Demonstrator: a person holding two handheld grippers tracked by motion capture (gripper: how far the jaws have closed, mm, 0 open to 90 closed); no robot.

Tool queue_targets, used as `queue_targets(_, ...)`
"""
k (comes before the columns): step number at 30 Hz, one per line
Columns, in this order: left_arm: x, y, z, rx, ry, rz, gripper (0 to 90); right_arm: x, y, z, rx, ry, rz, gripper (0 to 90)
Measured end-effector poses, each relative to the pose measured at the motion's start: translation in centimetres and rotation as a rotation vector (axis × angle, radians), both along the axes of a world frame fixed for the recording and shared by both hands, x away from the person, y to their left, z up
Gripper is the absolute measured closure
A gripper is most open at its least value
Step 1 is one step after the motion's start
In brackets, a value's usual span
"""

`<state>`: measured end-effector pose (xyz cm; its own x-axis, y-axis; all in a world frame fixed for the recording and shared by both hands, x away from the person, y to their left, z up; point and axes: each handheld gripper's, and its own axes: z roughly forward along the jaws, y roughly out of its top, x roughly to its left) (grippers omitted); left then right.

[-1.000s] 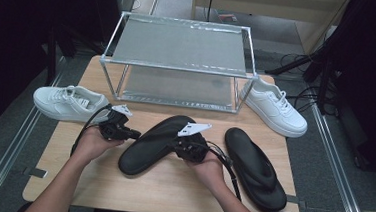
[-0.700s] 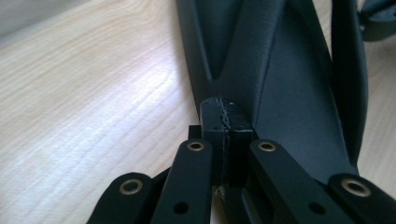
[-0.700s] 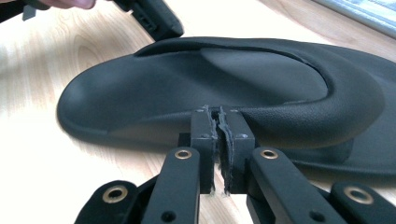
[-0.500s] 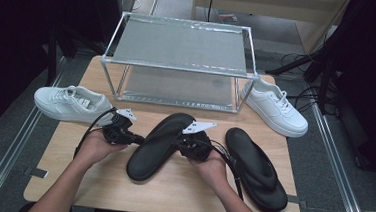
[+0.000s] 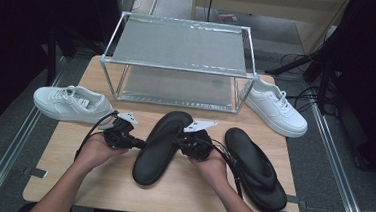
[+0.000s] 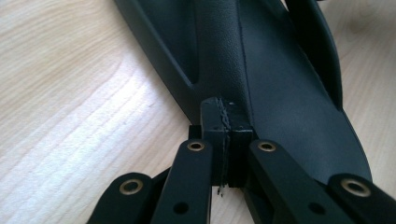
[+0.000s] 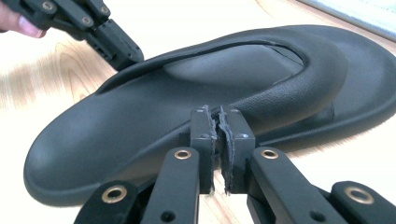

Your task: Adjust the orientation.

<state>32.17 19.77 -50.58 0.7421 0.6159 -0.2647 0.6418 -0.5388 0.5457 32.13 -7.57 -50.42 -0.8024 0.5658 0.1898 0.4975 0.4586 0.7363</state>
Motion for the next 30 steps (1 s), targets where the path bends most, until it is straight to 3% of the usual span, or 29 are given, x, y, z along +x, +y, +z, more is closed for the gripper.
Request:
queue_targets(7, -0.7, -0.9, -0.2, -0.024, 0.013, -0.034, 89.8, 0.6, -0.6, 0.0, 0.003, 0.008, -0.034, 88.2)
queue_targets(10, -1.0, -1.2, -0.1, -0.008, -0.007, -0.039, 89.7, 0.8, -0.8, 0.0, 0.012, 0.017, -0.042, 88.4)
queue_targets(16, -0.8, -0.8, 0.0, -0.008, -0.005, -0.03, 85.7, 0.9, -0.8, 0.1, 0.003, 0.007, -0.04, 87.2)
queue_targets(18, -0.6, -0.5, 0.4, -0.03, -0.019, -0.017, 84.0, 1.3, -1.0, 0.3, 0.002, 0.009, -0.037, 82.9)
queue_targets(19, -0.5, -0.2, 0.7, -0.046, -0.04, -0.002, 82.3, 1.3, -1.1, 0.4, 0.006, 0.013, -0.039, 81.6)
queue_targets(22, -0.5, -0.1, 1.1, -0.072, -0.054, 0.005, 77.6, 1.3, -1.3, 0.7, 0.012, 0.004, -0.04, 78.6)
queue_targets(23, -0.5, 0.0, 1.4, -0.099, -0.069, 0.006, 76.0, 1.3, -1.6, 1.1, 0.025, 0.0, -0.038, 73.9)
queue_targets(29, -0.4, -0.2, 1.8, -0.142, -0.06, 0.012, 57.7, 0.9, -2.9, 2.0, 0.033, 0.005, -0.034, 66.6)
queue_targets(30, -0.4, -0.4, 1.9, -0.153, -0.075, -0.003, 53.0, 0.7, -3.5, 2.4, 0.03, -0.004, -0.043, 62.8)
